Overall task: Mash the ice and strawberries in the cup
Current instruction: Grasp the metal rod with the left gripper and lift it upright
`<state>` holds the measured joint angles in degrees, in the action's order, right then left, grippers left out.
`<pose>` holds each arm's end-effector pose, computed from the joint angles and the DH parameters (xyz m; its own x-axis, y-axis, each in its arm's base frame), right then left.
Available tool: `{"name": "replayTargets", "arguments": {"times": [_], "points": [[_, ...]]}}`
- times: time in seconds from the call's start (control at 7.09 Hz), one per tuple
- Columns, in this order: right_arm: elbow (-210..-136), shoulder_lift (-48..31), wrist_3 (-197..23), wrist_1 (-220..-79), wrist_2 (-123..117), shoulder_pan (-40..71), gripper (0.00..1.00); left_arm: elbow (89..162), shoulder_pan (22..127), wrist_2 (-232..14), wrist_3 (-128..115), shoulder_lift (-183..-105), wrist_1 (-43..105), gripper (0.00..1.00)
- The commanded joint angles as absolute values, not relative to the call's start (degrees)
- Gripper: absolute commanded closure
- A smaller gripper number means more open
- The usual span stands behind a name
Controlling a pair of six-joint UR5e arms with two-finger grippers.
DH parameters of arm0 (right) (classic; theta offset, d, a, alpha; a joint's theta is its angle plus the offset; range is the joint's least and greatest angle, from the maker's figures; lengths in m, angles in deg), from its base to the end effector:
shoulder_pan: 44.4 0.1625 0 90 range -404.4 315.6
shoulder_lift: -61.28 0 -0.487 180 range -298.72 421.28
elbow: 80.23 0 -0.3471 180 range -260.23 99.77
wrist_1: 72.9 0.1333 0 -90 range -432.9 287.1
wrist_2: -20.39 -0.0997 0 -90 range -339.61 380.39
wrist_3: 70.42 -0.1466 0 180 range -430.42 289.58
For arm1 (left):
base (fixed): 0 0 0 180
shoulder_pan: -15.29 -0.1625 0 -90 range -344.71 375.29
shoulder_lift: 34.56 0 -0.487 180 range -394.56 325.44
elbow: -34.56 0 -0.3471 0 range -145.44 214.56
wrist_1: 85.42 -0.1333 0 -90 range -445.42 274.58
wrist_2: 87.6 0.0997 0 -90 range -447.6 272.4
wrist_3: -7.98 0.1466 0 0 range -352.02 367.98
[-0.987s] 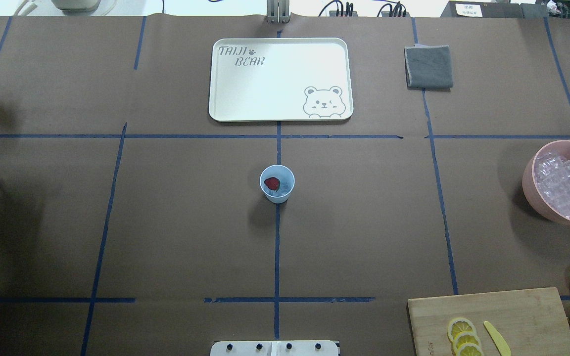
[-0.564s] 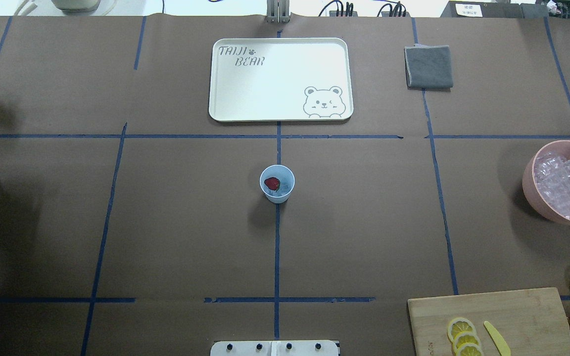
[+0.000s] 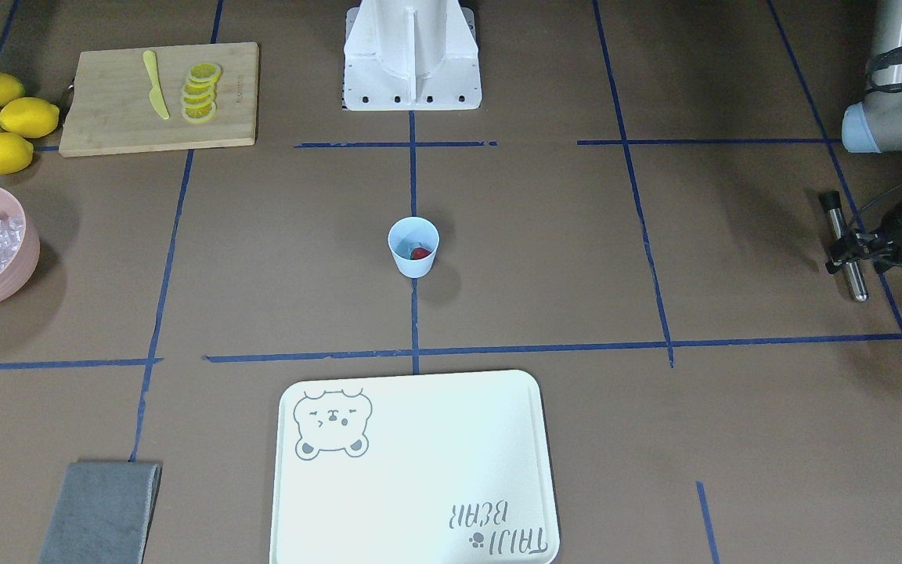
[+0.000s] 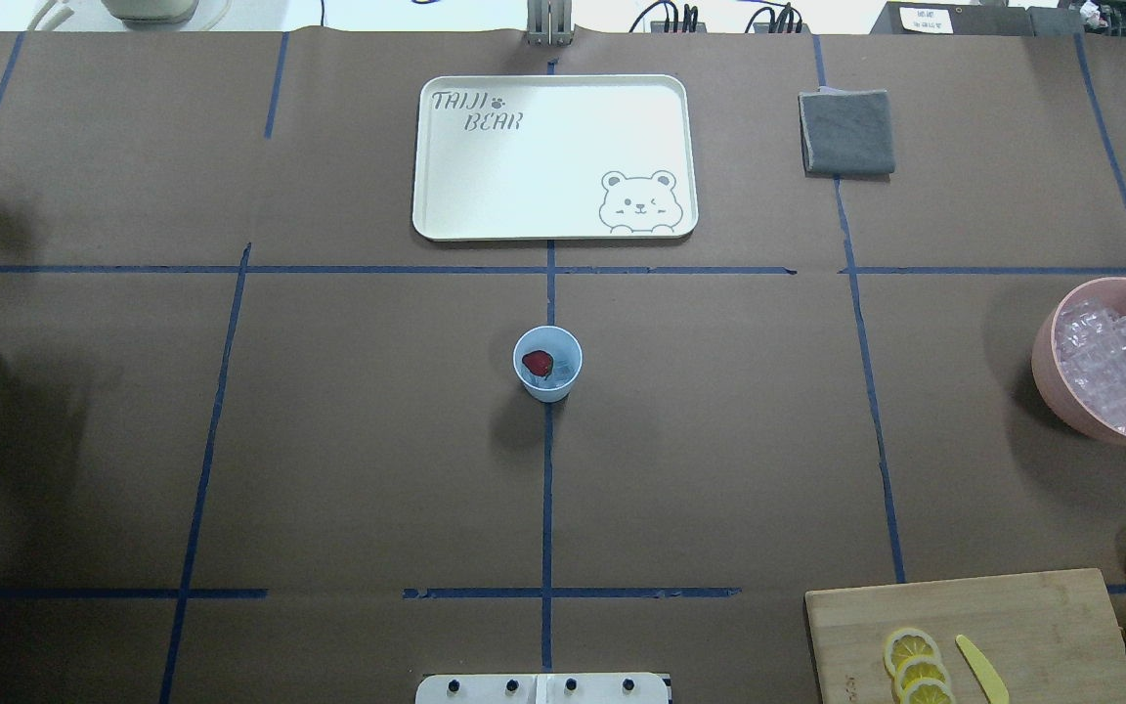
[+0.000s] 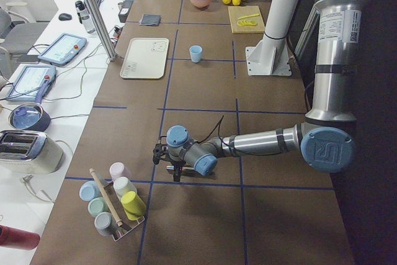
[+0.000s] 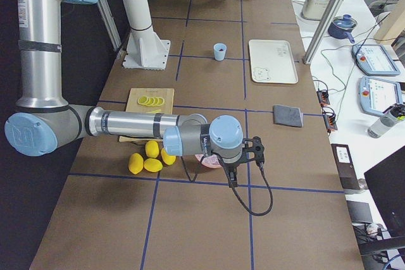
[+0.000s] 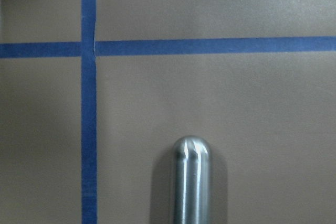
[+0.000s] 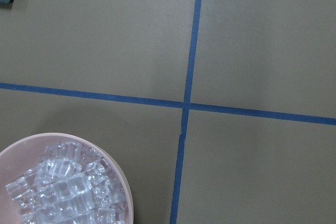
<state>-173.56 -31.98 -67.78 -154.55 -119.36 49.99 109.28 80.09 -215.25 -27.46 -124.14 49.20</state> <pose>0.0544 -0.4290 0.7274 0.6556 -0.1073 0.7475 -0.0456 0.9824 0.1810 0.1622 -0.4475 0.7968 0.6973 0.0332 -0.7160 0.0388 0.9957 0.0840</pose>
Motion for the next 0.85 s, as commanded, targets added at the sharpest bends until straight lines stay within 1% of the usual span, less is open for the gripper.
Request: {"name": "replayTargets", "arguments": {"times": [0.0, 0.14, 0.28, 0.42, 0.56, 0.7], "points": [[-173.57, -31.98, -67.87, -154.55, -119.36, 49.99, 0.01, 109.35, 80.15, -215.22, -27.44, -124.12, 49.40, 0.43], [-173.57, -31.98, -67.87, -154.55, -119.36, 49.99, 0.01, 109.35, 80.15, -215.22, -27.44, -124.03, 49.40, 0.60], [-173.57, -31.98, -67.87, -154.55, -119.36, 49.99, 0.01, 109.27, 80.15, -215.22, -27.44, -124.03, 49.40, 0.81], [-173.57, -31.98, -67.78, -154.55, -119.45, 49.99, 0.01, 109.70, 80.33, -215.22, -27.44, -124.12, 49.40, 0.93], [-173.57, -31.98, -67.78, -154.55, -119.45, 49.99, 0.01, 112.66, 80.50, -215.39, -27.44, -123.86, 48.88, 0.98], [-173.57, -31.98, -67.78, -154.55, -119.53, 49.99, 0.01, 116.09, 81.03, -215.83, -27.44, -123.95, 48.01, 1.00]]}}
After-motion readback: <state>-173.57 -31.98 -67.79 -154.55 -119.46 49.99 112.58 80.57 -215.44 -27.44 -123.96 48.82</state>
